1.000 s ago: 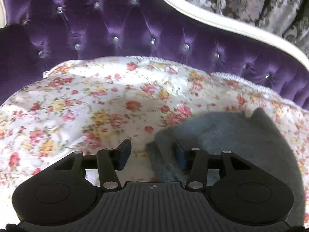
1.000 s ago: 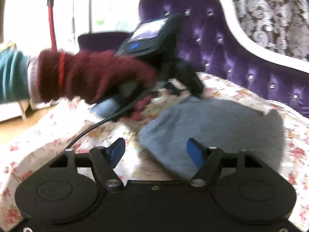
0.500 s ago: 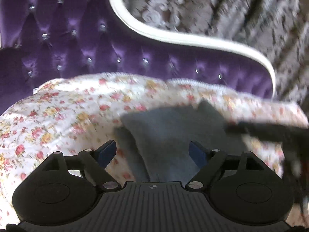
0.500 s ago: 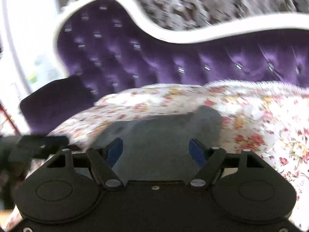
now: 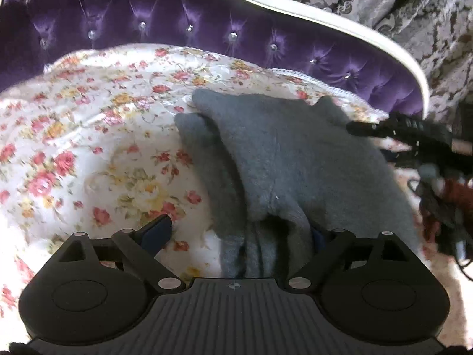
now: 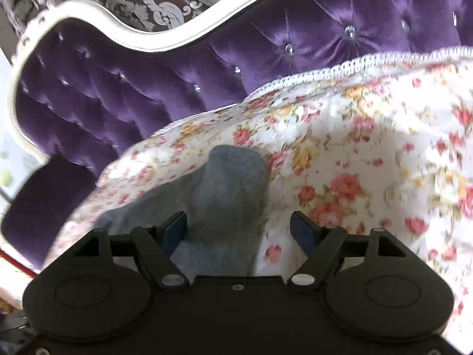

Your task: Fold small clothes

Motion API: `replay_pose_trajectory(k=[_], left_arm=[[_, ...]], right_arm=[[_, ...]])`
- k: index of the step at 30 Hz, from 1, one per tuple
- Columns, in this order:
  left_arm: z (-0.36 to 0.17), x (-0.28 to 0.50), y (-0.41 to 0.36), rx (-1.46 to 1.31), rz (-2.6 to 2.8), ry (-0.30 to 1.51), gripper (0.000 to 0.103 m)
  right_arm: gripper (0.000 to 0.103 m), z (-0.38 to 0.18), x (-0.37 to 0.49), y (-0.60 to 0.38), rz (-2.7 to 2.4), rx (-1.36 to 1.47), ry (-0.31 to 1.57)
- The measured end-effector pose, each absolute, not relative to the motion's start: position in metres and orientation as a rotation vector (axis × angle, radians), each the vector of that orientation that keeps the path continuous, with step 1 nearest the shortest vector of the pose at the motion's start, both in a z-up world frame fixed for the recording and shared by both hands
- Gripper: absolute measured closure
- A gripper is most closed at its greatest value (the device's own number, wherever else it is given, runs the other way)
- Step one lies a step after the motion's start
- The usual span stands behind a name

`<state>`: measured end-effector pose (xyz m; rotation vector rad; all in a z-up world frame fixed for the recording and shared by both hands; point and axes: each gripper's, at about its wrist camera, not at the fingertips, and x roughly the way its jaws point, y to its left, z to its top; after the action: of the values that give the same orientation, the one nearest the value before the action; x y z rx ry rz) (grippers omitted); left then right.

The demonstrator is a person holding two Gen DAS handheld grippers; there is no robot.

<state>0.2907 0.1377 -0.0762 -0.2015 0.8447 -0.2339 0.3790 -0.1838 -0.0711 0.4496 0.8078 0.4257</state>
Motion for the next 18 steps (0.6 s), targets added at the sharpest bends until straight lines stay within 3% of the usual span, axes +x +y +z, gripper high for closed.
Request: replay_pose_trajectory(k=[14,16,18], left_arm=[[-0.084,0.304,0.115,-0.35,-0.326,0.877,0.006],[-0.085,0.306,0.117,-0.389,-0.333,0.874,0.006],[-0.088,0.311,0.118,-0.43,-0.352,0.872,0.004]], right_arm=[[0.01,-0.088,0.374,-0.187,0.701,0.636,0.849],[0.001,-0.088,0.375,-0.179,0.724,0.623,0.841],[0.0,-0.087,0.376,-0.169,0.745,0.601,0.838]])
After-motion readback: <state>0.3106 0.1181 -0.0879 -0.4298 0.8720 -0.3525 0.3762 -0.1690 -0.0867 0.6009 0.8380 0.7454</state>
